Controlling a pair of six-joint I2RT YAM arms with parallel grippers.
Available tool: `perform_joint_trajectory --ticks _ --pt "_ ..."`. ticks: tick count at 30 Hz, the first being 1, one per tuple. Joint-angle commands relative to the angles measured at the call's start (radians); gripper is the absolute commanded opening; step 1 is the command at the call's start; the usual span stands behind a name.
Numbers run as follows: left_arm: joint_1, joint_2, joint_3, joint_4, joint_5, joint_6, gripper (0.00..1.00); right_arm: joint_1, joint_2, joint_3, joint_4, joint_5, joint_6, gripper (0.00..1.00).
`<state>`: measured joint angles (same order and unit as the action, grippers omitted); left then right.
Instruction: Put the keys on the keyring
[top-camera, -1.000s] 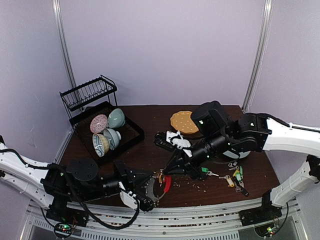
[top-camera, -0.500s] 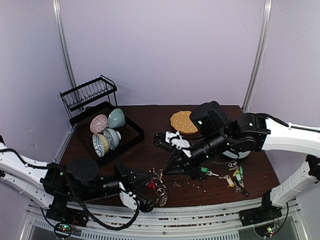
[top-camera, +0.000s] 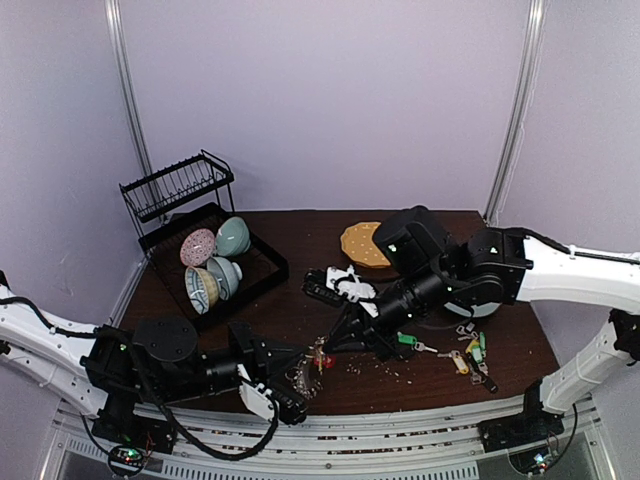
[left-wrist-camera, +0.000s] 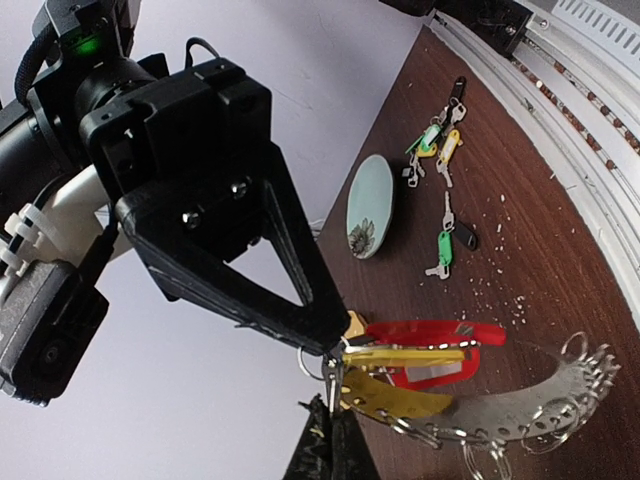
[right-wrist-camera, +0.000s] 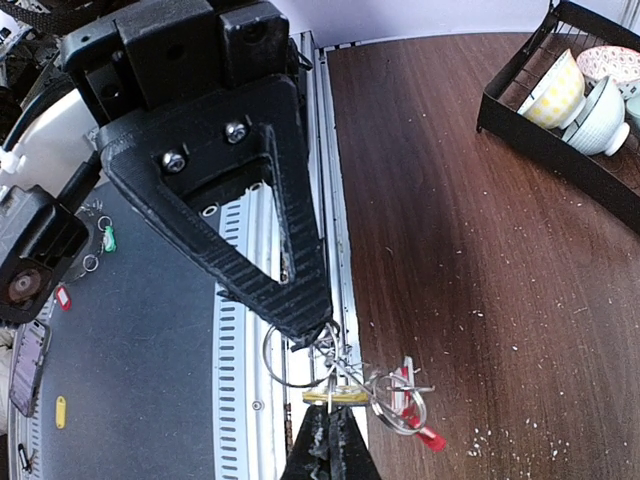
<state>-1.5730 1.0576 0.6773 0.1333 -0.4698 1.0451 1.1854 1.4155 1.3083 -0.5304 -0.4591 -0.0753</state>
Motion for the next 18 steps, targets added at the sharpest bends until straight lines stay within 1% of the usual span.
perform_joint_trajectory --ticks 1,18 --pt "-0.004 -0.003 0.025 0.062 -0.015 -0.022 0.0 0.006 0.007 0.025 -0.005 -0.052 -0.003 0.0" --pt "-0.004 0.023 0.034 0.071 -0.08 -0.034 0.0 0.009 -0.001 0.006 0.03 -0.149 0.002 0.0"
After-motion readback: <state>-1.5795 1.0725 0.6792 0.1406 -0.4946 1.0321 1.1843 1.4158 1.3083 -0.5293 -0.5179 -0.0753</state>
